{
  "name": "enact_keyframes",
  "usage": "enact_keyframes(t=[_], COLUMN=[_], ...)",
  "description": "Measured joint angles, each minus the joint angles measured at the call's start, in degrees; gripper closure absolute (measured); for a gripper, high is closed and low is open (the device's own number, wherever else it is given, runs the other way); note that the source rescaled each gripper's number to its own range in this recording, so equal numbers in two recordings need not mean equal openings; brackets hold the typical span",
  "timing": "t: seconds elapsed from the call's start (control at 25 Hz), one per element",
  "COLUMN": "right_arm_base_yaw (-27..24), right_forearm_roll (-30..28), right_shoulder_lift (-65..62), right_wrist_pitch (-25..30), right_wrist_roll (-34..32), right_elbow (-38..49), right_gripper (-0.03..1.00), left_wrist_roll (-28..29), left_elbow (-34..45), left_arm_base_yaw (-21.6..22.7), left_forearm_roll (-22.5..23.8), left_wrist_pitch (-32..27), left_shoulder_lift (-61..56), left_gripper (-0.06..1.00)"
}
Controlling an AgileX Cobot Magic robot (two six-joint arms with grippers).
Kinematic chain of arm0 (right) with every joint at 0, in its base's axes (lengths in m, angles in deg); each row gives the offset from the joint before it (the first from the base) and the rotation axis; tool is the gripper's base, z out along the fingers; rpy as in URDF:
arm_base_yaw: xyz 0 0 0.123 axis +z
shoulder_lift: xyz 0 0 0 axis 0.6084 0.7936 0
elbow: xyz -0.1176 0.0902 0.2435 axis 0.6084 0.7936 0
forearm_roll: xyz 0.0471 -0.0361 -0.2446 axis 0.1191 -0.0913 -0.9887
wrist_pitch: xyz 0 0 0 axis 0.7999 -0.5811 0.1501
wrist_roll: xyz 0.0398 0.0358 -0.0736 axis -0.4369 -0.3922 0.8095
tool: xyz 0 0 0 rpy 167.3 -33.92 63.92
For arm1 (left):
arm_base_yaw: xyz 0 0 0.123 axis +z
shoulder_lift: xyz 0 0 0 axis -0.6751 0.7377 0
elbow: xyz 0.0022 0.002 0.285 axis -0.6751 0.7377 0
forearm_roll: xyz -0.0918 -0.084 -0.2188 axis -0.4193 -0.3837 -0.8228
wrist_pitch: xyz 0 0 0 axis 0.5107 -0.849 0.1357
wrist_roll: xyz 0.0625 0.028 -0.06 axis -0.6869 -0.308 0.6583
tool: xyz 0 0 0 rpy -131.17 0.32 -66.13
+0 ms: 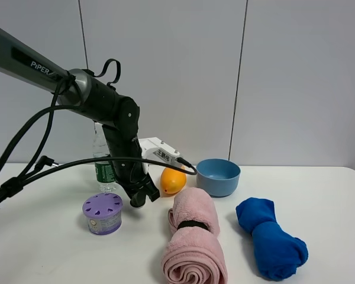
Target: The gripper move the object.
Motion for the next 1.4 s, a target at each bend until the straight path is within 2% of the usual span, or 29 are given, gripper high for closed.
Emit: enact_keyframes(t=[0.64,0.76,0.88,1.0,1.24,1.4], right_arm_base_yaw=[0.00,0.00,0.00,0.00,0.00,0.00], right_forearm_roll=[0.00,0.00,0.00,0.00,0.00,0.00], right_shoulder_lift=[0.00,0.00,0.00,0.00,0.00,0.00], right_wrist_pitch=[0.00,0.00,0.00,0.00,0.00,0.00], right_wrist_roll=[0.00,0.00,0.00,0.00,0.00,0.00], right_elbow=[0.00,0.00,0.00,0.00,0.00,0.00], right_gripper=[-0.03,-0.03,-0.03,-0.03,-0.03,-0.03], left_wrist_roll=[-0.06,-0.06,-0.06,-0.06,-0.06,-0.06], left_elbow=[-0.25,-0.25,-0.25,-0.25,-0.25,-0.25], left_arm_base_yaw=[0.00,0.00,0.00,0.00,0.00,0.00], left_forearm_roll=[-1.18,-1.85,-1.96,-1.97,-2.12,-2.19], left_wrist_pitch=[0.69,0.69,0.69,0.69,0.19,-0.29], left_shoulder_lift=[0.00,0.00,0.00,0.00,0.00,0.00], left_gripper=[0.93,0.80,0.60,0.54,0.50,0.29])
